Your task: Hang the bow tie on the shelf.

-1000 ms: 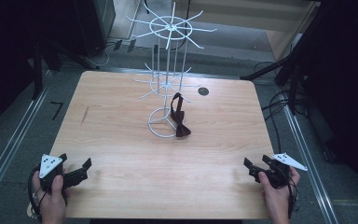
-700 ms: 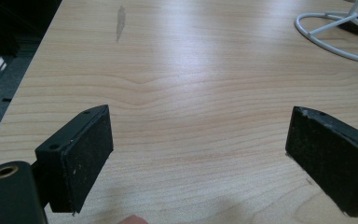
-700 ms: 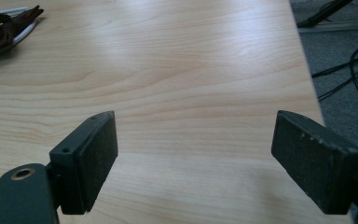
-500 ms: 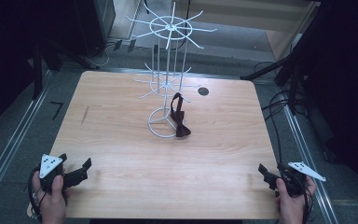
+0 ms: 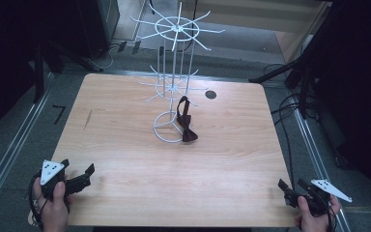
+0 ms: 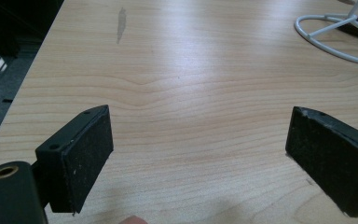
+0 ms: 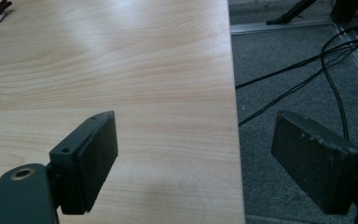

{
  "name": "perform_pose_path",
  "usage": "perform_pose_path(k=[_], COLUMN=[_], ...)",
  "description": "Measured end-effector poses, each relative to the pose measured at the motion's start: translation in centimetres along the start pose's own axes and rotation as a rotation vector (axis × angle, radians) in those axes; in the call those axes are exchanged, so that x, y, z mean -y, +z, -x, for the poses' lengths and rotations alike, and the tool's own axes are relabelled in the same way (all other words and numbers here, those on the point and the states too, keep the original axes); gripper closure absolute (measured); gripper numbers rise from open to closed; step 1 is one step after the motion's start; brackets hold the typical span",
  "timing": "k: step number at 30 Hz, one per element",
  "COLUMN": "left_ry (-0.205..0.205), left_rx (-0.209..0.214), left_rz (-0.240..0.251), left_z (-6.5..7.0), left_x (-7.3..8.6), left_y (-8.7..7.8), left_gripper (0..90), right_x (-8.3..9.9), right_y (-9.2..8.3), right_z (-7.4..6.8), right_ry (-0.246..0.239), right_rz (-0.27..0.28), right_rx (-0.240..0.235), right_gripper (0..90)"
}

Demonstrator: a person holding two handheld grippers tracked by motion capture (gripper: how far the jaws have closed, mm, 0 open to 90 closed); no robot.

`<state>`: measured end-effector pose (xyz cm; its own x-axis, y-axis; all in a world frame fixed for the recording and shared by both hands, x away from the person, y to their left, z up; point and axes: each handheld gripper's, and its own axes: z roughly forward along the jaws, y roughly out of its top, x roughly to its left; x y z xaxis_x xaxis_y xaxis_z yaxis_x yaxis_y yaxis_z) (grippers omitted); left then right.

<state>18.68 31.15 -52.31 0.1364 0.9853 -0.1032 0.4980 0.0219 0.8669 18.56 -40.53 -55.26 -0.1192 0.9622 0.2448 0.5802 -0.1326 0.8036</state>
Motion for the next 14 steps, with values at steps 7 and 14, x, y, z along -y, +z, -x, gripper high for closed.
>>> perform_pose_path(k=[7,14], left_ry=[-0.021,-0.014], left_rx=[0.01,0.013], left_rz=[-0.001,-0.011], left_z=[-0.15,-0.07], left_x=[0.0,0.02], left_y=[0.02,-0.01], left_gripper=[8.0,8.0], right_x=[0.34,0.34], right_y=[-0.15,-0.09], right_z=[0.14,-0.12], right_ry=[0.011,0.024], right_rz=[0.034,0.027], right_rx=[-0.038,-0.05], right_gripper=[15.4,16.3])
